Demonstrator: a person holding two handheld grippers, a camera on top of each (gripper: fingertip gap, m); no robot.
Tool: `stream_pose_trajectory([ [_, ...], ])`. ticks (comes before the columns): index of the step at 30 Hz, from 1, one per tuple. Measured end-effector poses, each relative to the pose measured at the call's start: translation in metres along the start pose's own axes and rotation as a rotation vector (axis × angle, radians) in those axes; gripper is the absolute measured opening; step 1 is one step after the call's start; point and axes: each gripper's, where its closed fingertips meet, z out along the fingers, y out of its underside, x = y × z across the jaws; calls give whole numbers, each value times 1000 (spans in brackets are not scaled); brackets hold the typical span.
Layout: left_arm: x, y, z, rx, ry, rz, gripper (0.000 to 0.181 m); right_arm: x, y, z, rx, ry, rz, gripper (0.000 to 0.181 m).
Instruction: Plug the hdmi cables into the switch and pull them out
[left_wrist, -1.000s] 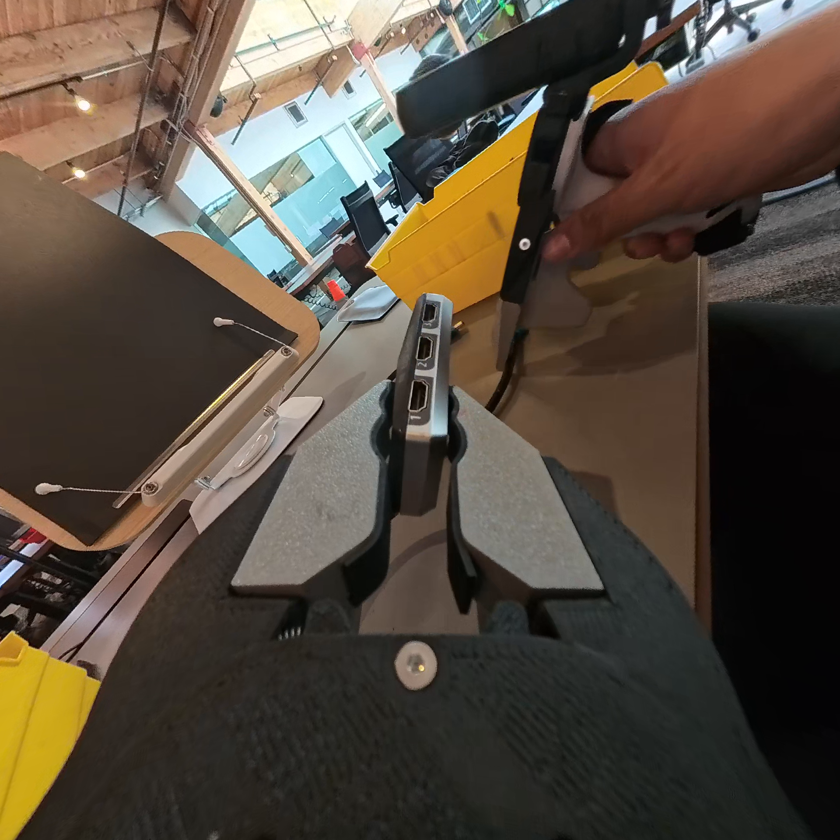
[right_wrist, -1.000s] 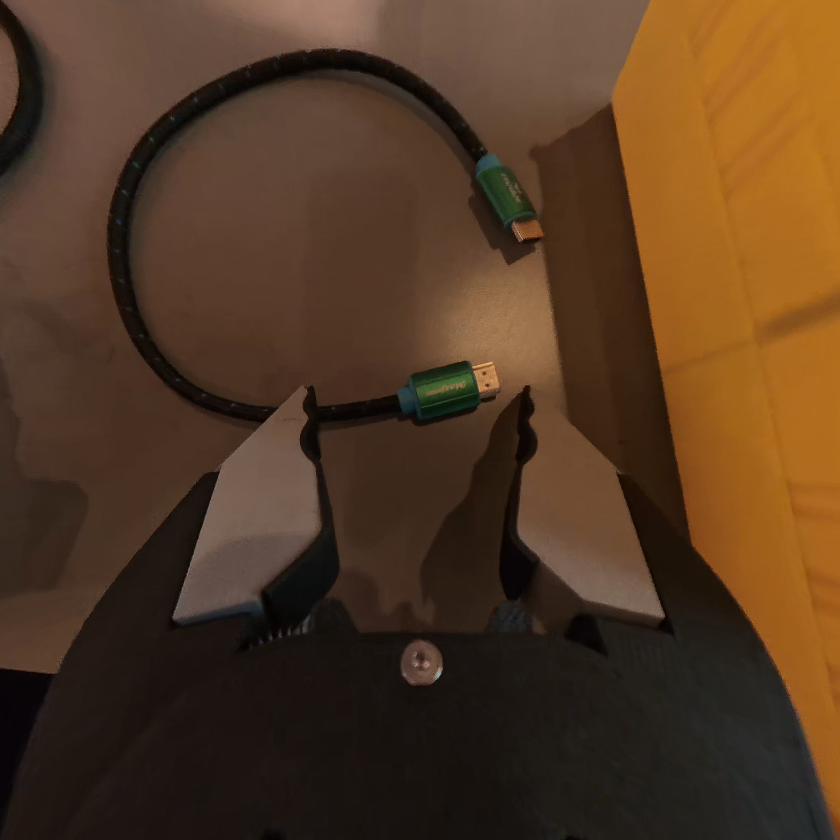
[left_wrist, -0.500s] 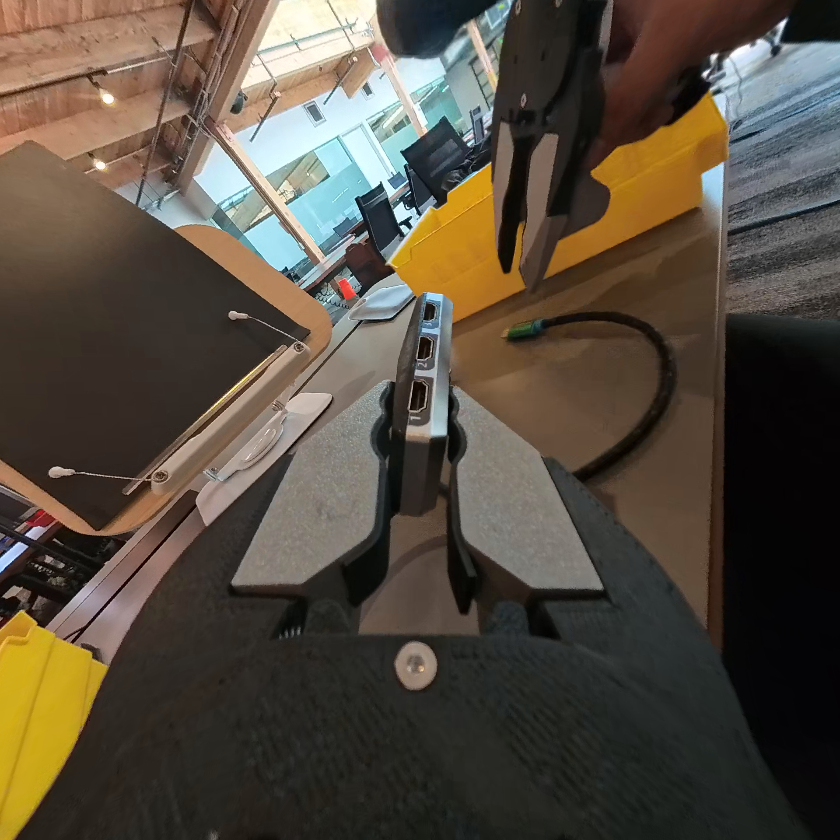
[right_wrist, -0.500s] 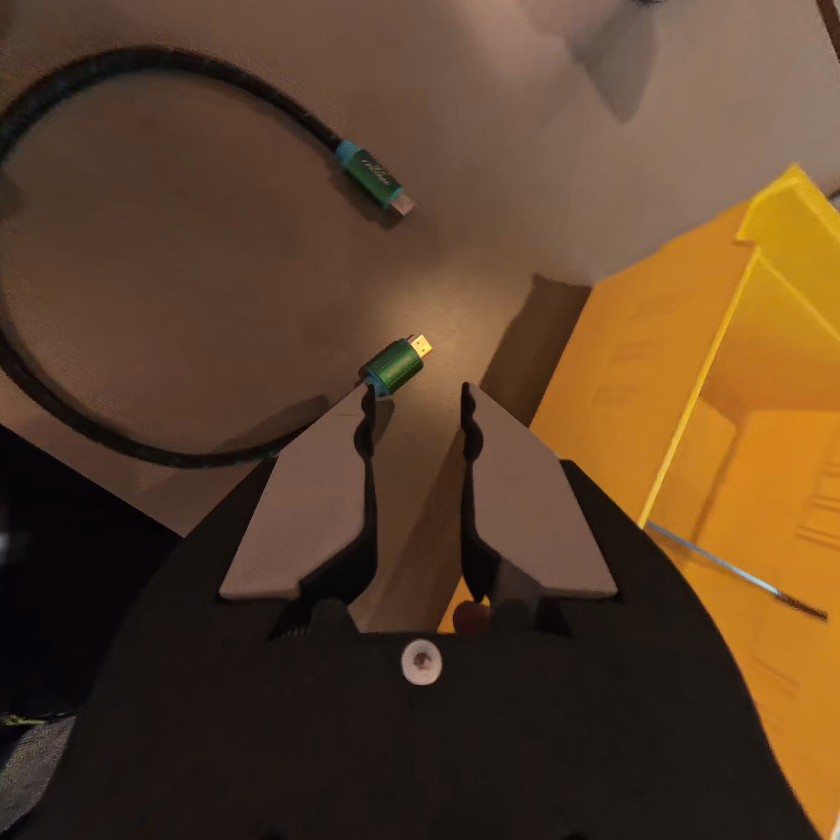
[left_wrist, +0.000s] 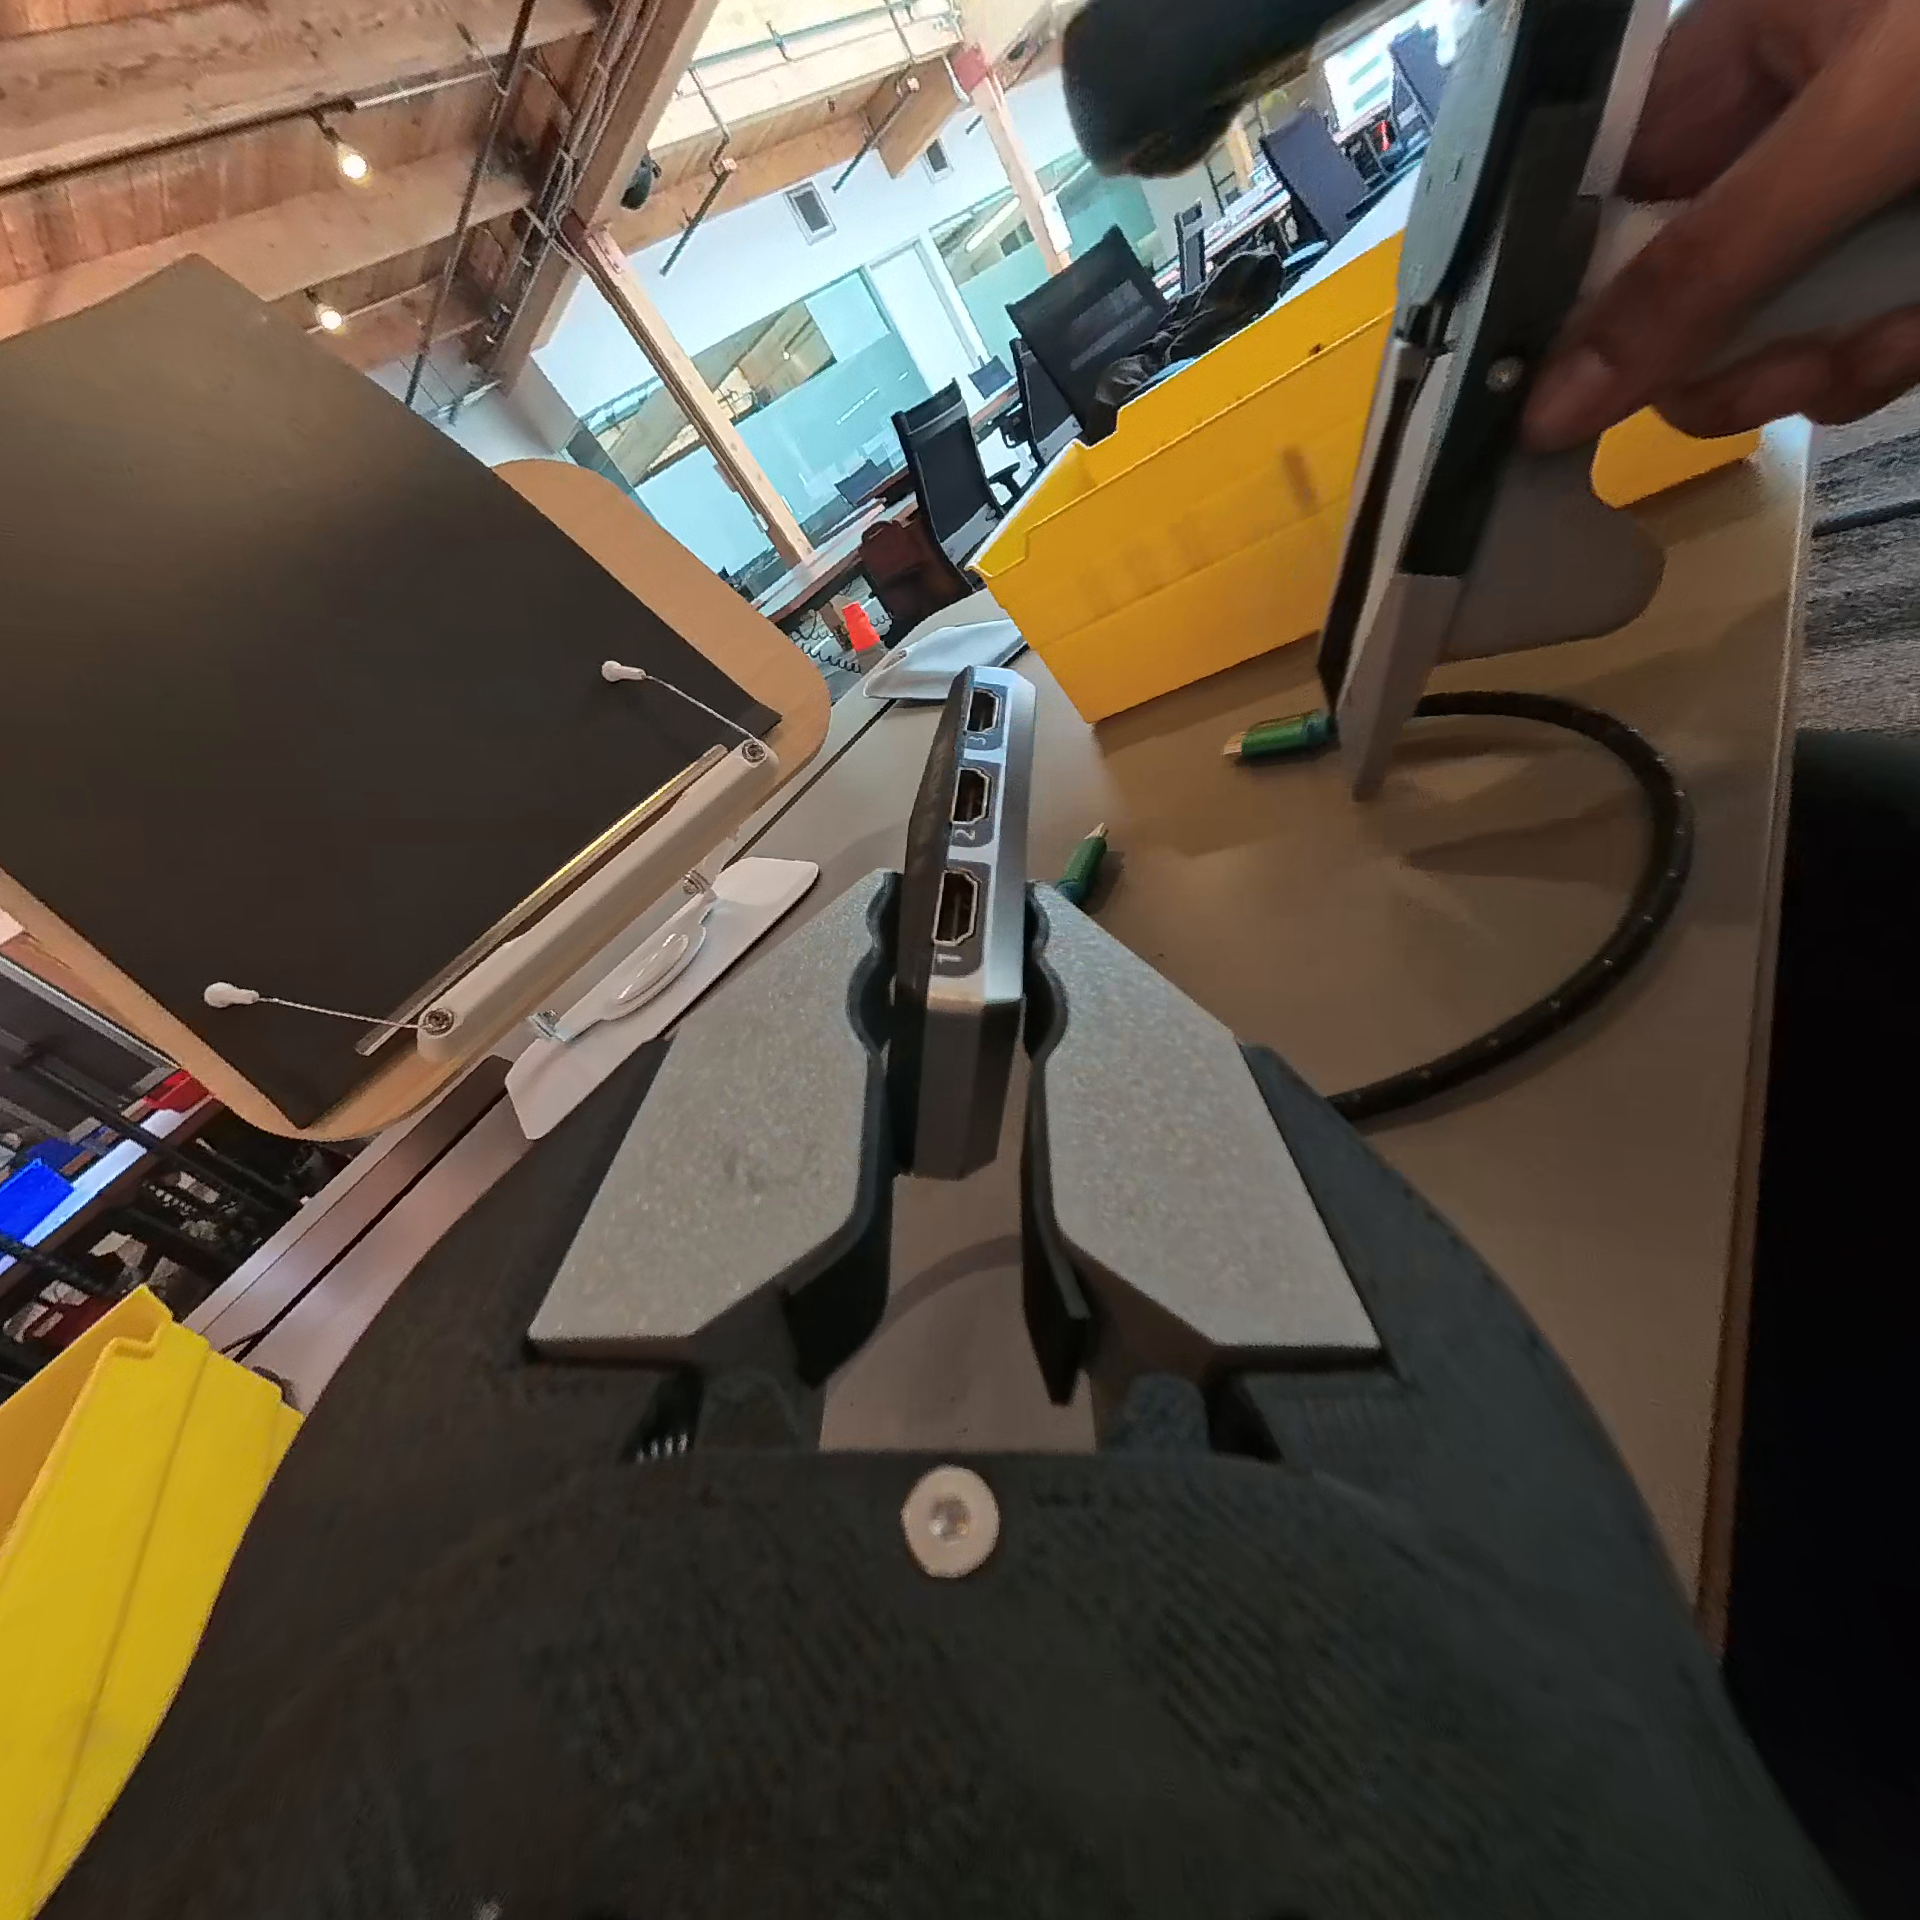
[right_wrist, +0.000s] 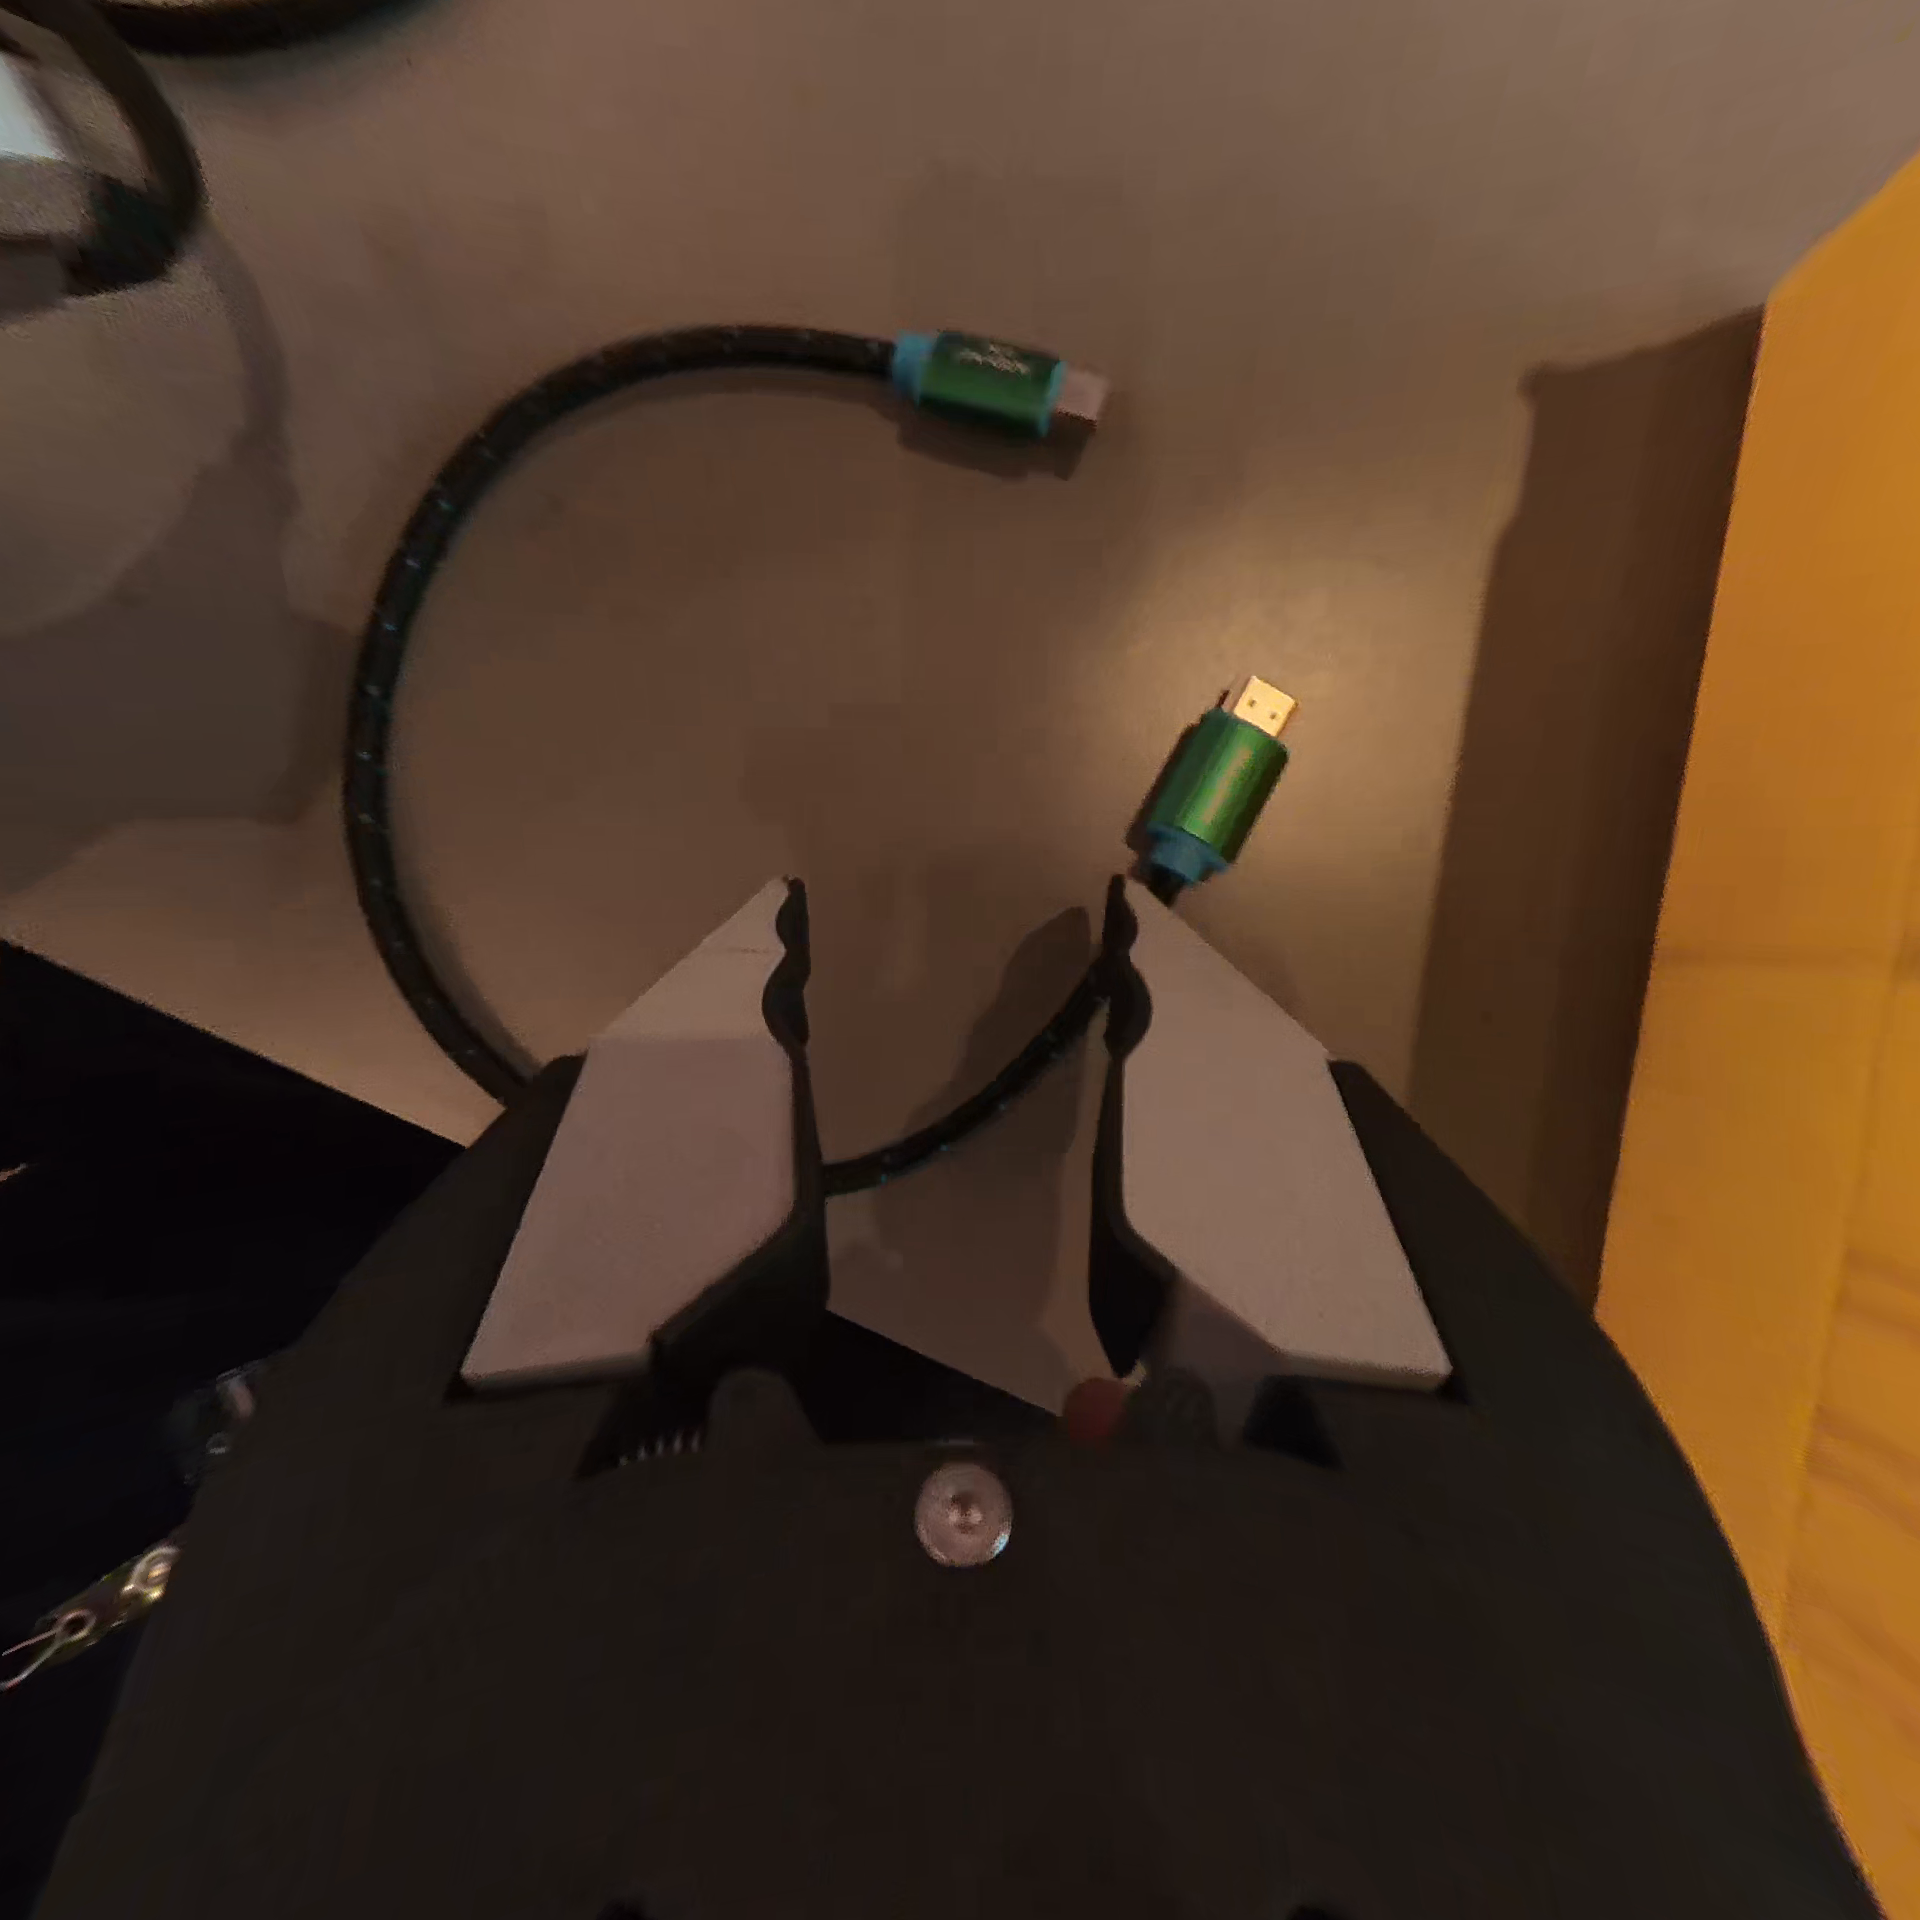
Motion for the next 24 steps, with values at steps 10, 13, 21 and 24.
stream_pose_trajectory([
  [10, 2, 0, 1, -2, 6, 15, 19, 47, 8, 9, -20, 151, 38, 60],
  [13, 2, 0, 1, -3, 5, 16, 19, 50, 0, 16, 40, 121, 68, 59],
  [21, 4, 0, 2, -4, 15, 22, 19, 55, -13, 19, 124, 135, -16, 20],
  [24, 5, 0, 2, -5, 16, 22, 19, 49, -22, 8, 196, 128, -35, 20],
])
